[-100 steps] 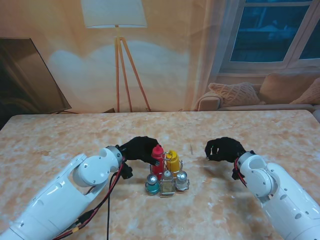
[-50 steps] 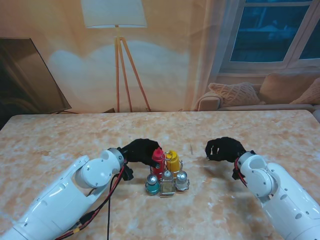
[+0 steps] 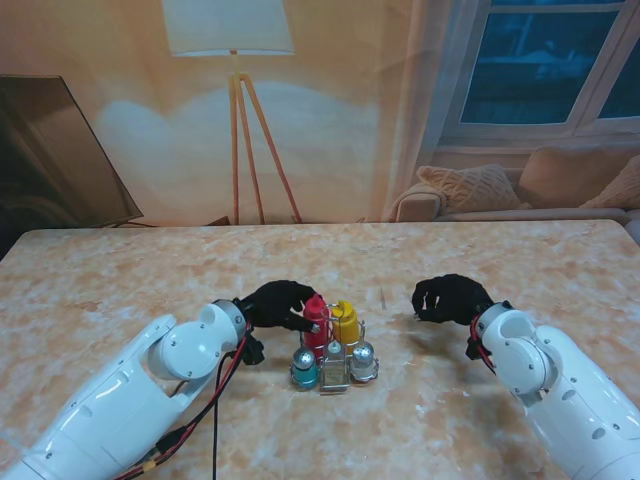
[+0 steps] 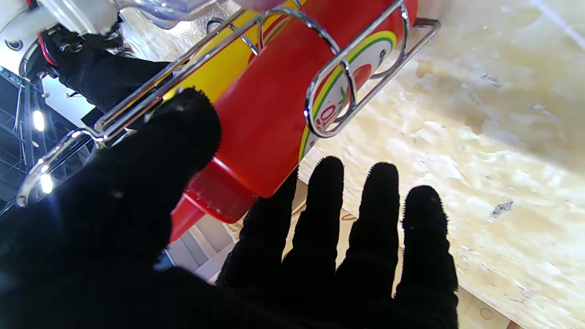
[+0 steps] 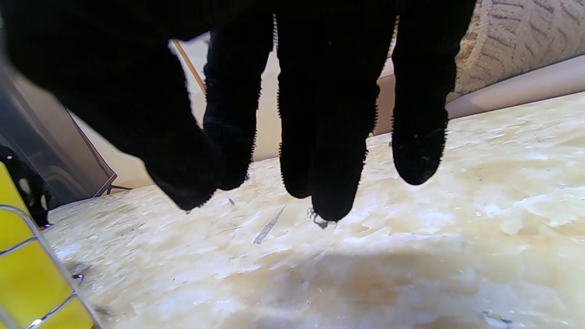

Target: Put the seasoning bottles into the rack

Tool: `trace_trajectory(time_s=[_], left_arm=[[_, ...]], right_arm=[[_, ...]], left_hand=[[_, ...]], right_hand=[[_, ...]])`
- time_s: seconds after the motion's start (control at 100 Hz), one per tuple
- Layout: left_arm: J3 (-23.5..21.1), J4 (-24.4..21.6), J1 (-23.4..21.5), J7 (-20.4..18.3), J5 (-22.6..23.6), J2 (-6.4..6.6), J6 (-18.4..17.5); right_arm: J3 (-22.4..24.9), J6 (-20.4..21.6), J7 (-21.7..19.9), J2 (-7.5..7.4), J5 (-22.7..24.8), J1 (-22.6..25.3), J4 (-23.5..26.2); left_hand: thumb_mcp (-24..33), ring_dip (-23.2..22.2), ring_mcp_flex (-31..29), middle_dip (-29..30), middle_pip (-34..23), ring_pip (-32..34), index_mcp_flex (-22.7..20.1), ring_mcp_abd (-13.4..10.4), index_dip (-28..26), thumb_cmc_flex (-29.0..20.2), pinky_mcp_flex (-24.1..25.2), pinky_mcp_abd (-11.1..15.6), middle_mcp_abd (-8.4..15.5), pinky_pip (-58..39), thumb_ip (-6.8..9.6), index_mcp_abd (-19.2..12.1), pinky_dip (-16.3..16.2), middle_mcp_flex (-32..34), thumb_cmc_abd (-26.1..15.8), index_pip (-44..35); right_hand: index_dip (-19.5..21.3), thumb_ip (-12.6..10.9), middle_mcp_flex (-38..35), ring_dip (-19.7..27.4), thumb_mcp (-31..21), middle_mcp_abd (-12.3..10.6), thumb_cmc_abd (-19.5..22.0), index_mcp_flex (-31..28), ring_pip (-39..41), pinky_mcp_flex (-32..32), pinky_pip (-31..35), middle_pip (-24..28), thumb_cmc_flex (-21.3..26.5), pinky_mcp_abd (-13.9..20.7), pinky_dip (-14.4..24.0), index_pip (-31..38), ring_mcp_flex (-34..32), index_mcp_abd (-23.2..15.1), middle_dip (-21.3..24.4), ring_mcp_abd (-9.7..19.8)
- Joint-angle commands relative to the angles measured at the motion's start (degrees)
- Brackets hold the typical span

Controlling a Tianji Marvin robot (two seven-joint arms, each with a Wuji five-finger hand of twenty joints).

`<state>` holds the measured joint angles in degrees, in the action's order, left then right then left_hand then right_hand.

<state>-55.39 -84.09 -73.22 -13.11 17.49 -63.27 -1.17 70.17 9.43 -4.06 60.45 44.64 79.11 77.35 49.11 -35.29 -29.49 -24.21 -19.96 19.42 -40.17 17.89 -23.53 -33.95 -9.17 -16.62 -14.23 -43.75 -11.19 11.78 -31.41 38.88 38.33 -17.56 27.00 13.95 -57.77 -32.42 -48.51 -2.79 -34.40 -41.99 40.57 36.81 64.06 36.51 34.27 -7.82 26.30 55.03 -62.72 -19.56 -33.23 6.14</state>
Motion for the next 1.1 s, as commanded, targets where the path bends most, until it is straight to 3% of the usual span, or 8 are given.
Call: trace_trajectory(time_s=[0.0,0.32,0.75,0.84,0.92,1.04,1.09], left_arm=[[-0.7,-1.0,-0.7,-1.3,0.3,0.34,-0.1],[-3.4,-4.1,-3.2,-0.8,0.9,0.53,0.2],[-10.7,-9.3,-8.9,2.9,2.6,0.43,-4.0],[-12.4,-10.0,-10.2,4.4,3.4,0.3,-5.4],[-13.8,-10.4,-11.3,5.7,3.4,0.11,-6.4],[-15.5,-11.2,-13.1,8.0,1.1,-0.58,-6.1],[-16.0,-11.3,-13.7,9.0,0.1,-0.88,-5.9]], right_arm=[[0.0,0.4,-1.0,0.11,0.4,0.6,0.4],[0.4,1.2,-1.0,0.03,0.7,0.7,0.7],[3.3,3.6,-1.5,0.07,0.7,2.2,5.5],[3.5,4.2,-1.4,0.18,0.1,2.1,6.3],[3.3,4.4,-1.5,0.34,-1.2,1.7,6.8],[2.6,4.5,-1.7,0.59,-3.5,0.9,6.9],[2.1,4.3,-2.2,0.66,-4.7,0.5,6.8]], left_hand=[[1.8,1.9,2.5,1.0,1.4,-1.0,3.2,1.0,0.9,2.5,1.7,-0.6,-1.3,1.2,1.61,-0.3,1.2,-3.6,-1.7,3.2],[0.3,3.8,7.7,3.4,7.7,-3.8,8.0,2.3,2.0,7.2,4.3,-2.2,-5.0,4.4,1.47,1.1,0.5,-11.0,-4.4,8.3],[-1.6,4.4,8.2,4.1,9.4,-4.1,7.8,2.2,1.5,7.2,4.5,-2.2,-5.4,6.1,1.73,0.8,-0.4,-11.6,-6.3,8.6],[-5.0,4.3,7.9,3.9,9.3,-3.9,7.7,2.2,1.0,5.7,4.2,-1.9,-5.5,6.4,2.32,1.0,-1.2,-11.3,-9.2,8.6],[-14.8,4.4,7.7,3.8,9.4,-4.0,7.7,2.0,0.8,1.1,4.1,-1.5,-5.6,7.0,3.61,1.7,-1.4,-11.2,-16.4,8.8],[-24.1,4.4,6.5,3.5,8.8,-3.7,7.2,1.7,0.9,-3.8,3.4,0.7,-5.4,7.5,4.84,3.9,0.6,-10.1,-22.0,9.4],[-24.9,4.4,6.2,3.5,8.6,-3.7,7.0,1.5,1.0,-4.8,3.2,1.3,-5.0,7.5,5.06,4.7,0.9,-9.6,-22.9,9.5]], right_hand=[[-0.2,0.3,-0.7,-0.8,-0.6,-1.3,-1.1,-0.7,0.4,-0.5,0.1,0.0,0.8,-0.7,0.2,0.5,-0.6,-1.6,-1.7,0.9],[-0.3,0.5,-0.6,-0.8,-0.8,-1.5,-1.6,-0.3,0.3,-0.5,0.1,-0.2,0.6,-0.6,0.2,0.3,-0.5,-1.8,-1.7,1.1],[-0.5,0.4,0.1,-0.4,0.0,-0.8,0.6,0.0,-0.9,-0.7,-0.1,-0.7,-0.2,-0.8,0.2,0.1,0.6,-0.9,-1.4,0.1],[-0.7,-0.1,0.2,0.1,1.8,-0.6,2.4,0.0,-1.9,-1.0,-0.3,-1.1,0.2,-0.9,0.2,-0.2,1.0,-0.5,-0.7,-0.4],[-1.0,-0.6,0.3,0.9,3.4,-0.2,4.4,-0.2,-3.7,-1.2,-0.5,-2.1,0.9,-1.0,0.2,-0.4,1.5,0.0,0.5,-0.8],[-3.1,-1.0,-0.2,5.7,5.1,0.1,6.1,-0.1,-12.2,-1.7,-2.8,-6.6,2.1,0.9,-1.5,-1.7,2.5,1.6,4.8,-1.5],[-4.7,-1.3,-0.2,7.7,6.6,0.9,8.0,0.4,-15.2,-2.3,-3.8,-8.7,2.4,1.1,-2.6,-2.5,3.2,2.9,7.0,-2.3]])
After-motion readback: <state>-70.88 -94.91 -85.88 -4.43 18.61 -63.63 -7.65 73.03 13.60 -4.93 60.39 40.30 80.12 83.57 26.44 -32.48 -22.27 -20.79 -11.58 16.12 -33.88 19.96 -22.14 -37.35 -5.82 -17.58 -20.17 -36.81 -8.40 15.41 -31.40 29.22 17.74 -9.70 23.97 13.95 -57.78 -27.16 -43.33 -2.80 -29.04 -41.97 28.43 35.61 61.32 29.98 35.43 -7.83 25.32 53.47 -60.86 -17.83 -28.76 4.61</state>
